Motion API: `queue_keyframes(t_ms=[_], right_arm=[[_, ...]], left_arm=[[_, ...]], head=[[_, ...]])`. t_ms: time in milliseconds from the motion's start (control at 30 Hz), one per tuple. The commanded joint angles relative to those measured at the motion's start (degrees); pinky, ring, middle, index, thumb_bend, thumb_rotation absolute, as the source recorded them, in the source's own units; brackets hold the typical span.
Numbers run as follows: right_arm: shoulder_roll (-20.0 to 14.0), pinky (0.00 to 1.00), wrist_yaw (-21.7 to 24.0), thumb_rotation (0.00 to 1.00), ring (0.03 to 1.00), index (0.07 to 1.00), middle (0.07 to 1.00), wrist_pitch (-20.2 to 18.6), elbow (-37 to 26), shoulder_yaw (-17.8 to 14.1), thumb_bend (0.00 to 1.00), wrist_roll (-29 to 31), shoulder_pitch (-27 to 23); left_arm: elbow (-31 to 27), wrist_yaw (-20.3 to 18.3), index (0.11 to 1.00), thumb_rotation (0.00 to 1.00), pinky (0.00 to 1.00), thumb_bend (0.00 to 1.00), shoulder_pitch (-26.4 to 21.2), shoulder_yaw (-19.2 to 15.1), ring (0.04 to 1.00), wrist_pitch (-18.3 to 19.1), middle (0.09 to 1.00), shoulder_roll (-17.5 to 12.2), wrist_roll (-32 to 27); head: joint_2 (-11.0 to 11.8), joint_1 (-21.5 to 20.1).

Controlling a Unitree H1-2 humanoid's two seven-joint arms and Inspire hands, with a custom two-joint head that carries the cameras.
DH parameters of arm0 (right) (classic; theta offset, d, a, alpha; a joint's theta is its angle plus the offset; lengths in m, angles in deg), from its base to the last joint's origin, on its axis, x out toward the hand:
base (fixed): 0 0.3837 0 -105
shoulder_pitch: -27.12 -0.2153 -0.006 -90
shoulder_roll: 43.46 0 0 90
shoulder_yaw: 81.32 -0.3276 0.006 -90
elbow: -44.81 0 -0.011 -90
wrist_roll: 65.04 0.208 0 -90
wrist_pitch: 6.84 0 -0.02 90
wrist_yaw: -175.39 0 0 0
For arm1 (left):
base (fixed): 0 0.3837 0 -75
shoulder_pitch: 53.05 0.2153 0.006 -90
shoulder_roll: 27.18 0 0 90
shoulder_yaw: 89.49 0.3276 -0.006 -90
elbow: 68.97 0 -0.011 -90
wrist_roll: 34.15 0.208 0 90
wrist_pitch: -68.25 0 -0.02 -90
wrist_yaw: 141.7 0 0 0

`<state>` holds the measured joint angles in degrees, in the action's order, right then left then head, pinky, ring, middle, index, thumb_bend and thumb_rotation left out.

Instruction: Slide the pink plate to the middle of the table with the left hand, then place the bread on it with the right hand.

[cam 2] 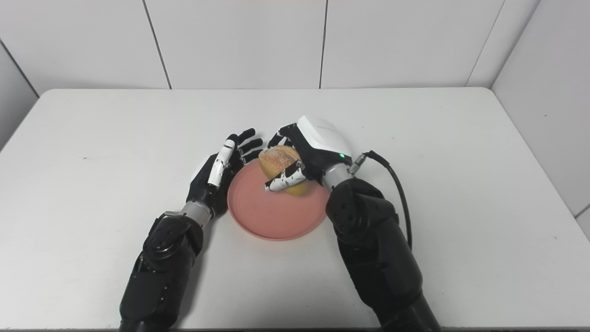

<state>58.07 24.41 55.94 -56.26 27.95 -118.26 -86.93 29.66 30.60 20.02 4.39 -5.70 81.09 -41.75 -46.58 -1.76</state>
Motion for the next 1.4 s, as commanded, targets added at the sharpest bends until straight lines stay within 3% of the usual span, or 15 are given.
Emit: queue_keyframes(t_ms=[0, 133, 233, 533, 600, 733, 967, 1000, 1067, 1367], right_arm=[[0.3, 0.27, -2.0, 0.00, 0.354, 0.540, 0.417, 0.8, -0.1, 0.4, 0.52, 0.0, -1.4], [0.1, 0.25, -2.6, 0.00, 0.339, 0.499, 0.466, 0.7, 0.8, 1.2, 0.53, 0.0, -0.9], [-0.2, 0.25, -3.1, 0.00, 0.335, 0.535, 0.415, 1.0, 1.1, 1.9, 0.52, 0.0, -0.6], [-1.2, 0.25, -4.9, 0.00, 0.328, 0.534, 0.408, 1.7, 2.7, 4.4, 0.52, 0.2, 0.5], [-1.5, 0.23, -5.1, 0.00, 0.311, 0.496, 0.462, 1.6, 2.9, 5.2, 0.53, -0.1, 0.5], [-1.7, 0.25, -1.9, 0.01, 0.334, 0.532, 0.416, 0.5, 2.6, 6.2, 0.52, -1.9, 0.3], [-2.1, 0.31, 2.1, 0.01, 0.408, 0.545, 0.438, 0.4, 1.3, 7.2, 0.52, -3.9, 0.2], [-2.0, 0.35, 2.4, 0.14, 0.453, 0.623, 0.527, 0.4, 1.2, 7.1, 0.62, -4.3, 0.3], [-1.7, 0.37, 3.3, 0.22, 0.483, 0.691, 0.590, 0.4, 1.0, 6.7, 0.69, -5.0, 0.4], [-0.3, 0.50, 6.6, 0.27, 0.637, 0.748, 0.717, 0.4, -1.8, 5.2, 0.72, -7.1, 0.7]], left_arm=[[-0.1, 0.4, 0.857, 1.00, 0.83, 0.35, -0.1, -0.1, 0.853, 1.2, 0.866, 0.7, -0.1], [0.4, 0.5, 0.857, 1.00, 0.82, 0.35, -0.2, -0.2, 0.851, 0.9, 0.866, 0.7, 0.0], [0.2, 0.6, 0.856, 1.00, 0.82, 0.36, -0.1, -0.2, 0.850, 1.2, 0.863, 0.7, 0.0], [0.3, 0.6, 0.858, 1.00, 0.82, 0.35, -0.2, 0.1, 0.856, 0.8, 0.864, 0.6, 0.4], [0.4, 0.6, 0.859, 1.00, 0.83, 0.35, -0.3, 0.2, 0.859, 0.7, 0.868, 0.5, 0.6], [0.0, 0.7, 0.861, 1.00, 0.83, 0.36, -0.2, 0.3, 0.860, 1.2, 0.870, 0.6, 0.6], [-0.3, 0.8, 0.862, 1.00, 0.83, 0.35, -0.1, 0.6, 0.861, 1.4, 0.869, 0.5, 0.8], [-0.2, 0.7, 0.862, 1.00, 0.83, 0.35, -0.1, 0.6, 0.862, 1.3, 0.870, 0.5, 0.8], [0.0, 0.7, 0.862, 1.00, 0.84, 0.36, -0.1, 0.6, 0.861, 1.0, 0.870, 0.4, 0.8], [-0.1, 0.3, 0.864, 1.00, 0.85, 0.36, -0.1, 0.7, 0.865, 1.1, 0.872, 0.2, 0.5]], head=[[-0.1, 0.2], [-0.2, 0.3], [-0.2, 0.3], [-0.4, 0.3], [-0.5, 0.4], [-0.4, 0.3], [-0.3, 0.3], [-0.3, 0.3], [-0.2, 0.4], [-0.1, 0.3]])
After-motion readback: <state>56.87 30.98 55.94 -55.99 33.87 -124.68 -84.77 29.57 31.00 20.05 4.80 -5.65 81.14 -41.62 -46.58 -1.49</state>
